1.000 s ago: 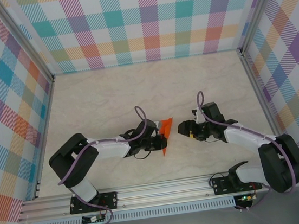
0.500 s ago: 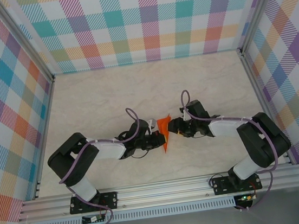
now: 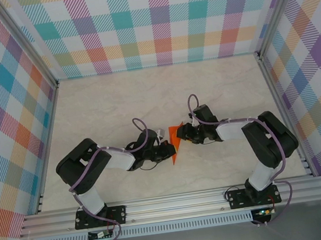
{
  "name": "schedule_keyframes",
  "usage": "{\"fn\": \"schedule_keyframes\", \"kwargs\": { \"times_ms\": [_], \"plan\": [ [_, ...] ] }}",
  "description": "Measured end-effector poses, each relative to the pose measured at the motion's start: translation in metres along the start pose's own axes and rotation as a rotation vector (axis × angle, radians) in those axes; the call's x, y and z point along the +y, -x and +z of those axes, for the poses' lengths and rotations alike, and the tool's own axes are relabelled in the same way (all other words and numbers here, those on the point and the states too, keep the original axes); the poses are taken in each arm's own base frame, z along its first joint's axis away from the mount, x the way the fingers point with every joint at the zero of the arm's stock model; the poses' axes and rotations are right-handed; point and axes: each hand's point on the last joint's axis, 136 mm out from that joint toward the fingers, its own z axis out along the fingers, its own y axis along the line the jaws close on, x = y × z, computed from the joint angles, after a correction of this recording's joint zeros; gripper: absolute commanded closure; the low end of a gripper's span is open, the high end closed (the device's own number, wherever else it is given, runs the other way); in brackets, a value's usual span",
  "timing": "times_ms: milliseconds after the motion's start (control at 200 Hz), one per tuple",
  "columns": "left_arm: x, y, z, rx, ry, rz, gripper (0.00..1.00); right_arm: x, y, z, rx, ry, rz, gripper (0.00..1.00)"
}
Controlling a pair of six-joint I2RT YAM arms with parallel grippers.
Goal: Fold a paper plane with a square sheet of paper (fold left side to right side)
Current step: Fold the wing for the fifth time at the center of the table.
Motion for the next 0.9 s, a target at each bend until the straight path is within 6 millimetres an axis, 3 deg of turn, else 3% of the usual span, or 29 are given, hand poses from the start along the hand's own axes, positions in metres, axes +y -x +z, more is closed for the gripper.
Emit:
{"fn": "schedule_keyframes", "kwargs": {
  "times_ms": [320,900],
  "plan": [
    [-0.0002,0.0018,0.0009,-0.004,-0.014,-0.014,1.00,0.0000,0.0036,0.0044,0.015,-0.041,0.031,0.55],
    [-0.0050,0.0085,-0.0076,-0.019,-0.020,-0.021,0.67,-0.0021,0.0038,0.0062,0.027,-0.074,0.054,0.57]
  ]
}}
